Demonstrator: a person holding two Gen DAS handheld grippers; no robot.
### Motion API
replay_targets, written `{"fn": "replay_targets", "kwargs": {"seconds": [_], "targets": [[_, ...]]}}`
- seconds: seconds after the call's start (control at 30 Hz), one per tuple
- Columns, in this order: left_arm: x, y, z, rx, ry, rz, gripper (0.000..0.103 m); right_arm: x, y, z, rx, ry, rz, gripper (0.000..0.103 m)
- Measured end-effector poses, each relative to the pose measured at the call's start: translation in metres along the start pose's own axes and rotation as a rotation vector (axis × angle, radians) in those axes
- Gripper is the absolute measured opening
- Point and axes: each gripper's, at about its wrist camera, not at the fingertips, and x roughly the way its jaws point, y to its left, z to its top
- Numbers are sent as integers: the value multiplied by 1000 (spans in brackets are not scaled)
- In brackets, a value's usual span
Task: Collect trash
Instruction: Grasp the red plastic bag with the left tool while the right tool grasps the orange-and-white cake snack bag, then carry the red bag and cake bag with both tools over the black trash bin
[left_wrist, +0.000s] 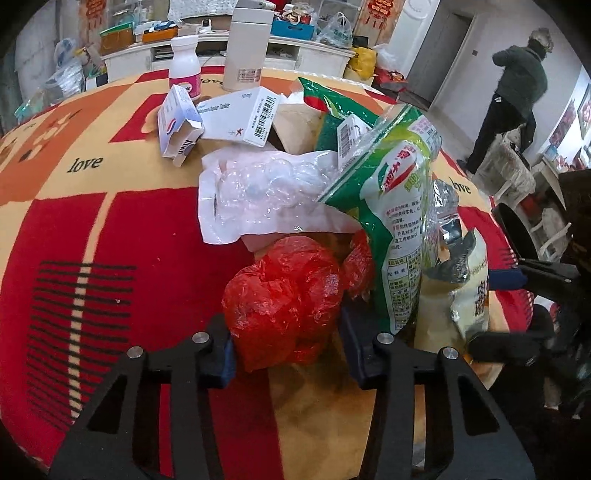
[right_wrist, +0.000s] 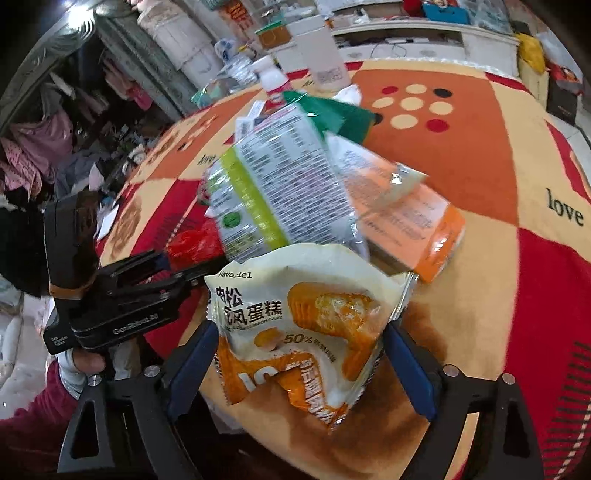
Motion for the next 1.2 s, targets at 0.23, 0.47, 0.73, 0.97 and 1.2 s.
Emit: {"fn": "replay_targets", "kwargs": {"seconds": [0.23, 0.47, 0.73, 0.97, 1.2], "targets": [[-2, 3, -3, -17, -5, -19, 44, 18, 16, 2, -79, 32, -70, 96], [-4, 1, -5, -13, -12, -7, 43, 35, 21, 1, -136, 59, -115, 102], [-13, 3, -11, -21, -8, -11, 40, 34, 22, -7, -202, 56, -85, 74], [-37, 8, -20, -39, -2, -41, 38, 18, 20, -14, -228, 63, -72, 60], [-62, -17, -31, 20, 10, -83, 38, -5, 11, -15, -238, 48, -118, 60]]}}
